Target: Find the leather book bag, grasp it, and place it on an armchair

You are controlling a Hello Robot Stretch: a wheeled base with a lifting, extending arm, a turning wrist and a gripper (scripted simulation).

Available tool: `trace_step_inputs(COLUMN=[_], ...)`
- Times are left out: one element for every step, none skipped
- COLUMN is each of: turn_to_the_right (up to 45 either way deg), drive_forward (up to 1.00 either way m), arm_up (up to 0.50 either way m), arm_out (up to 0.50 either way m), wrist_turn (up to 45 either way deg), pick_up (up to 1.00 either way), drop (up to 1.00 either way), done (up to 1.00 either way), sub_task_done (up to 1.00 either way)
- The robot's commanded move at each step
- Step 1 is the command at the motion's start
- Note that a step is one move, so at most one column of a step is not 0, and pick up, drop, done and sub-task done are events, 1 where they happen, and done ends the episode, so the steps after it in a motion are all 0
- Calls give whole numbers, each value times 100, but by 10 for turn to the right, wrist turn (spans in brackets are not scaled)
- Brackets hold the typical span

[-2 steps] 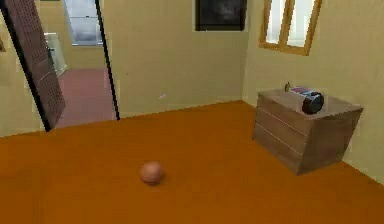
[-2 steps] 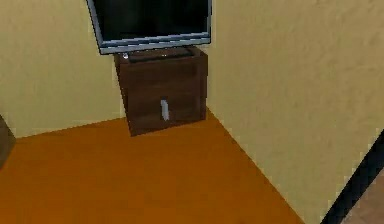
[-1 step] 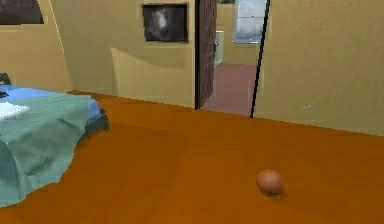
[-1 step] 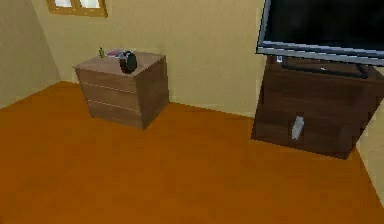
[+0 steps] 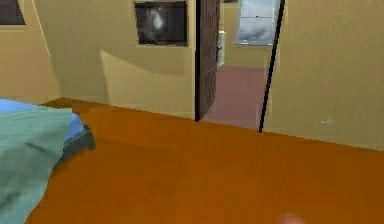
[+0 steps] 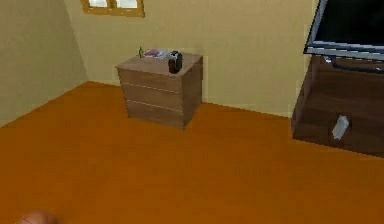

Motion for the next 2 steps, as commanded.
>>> trace_step_inputs(turn_to_the_right=[-450,-150], drive_forward=[0,0], arm_up=[0,0], arm_out=[0,0], wrist_turn=[0,0], pick_up=[0,0], drop=[0,0], done=[0,0], sub_task_done=[0,0])
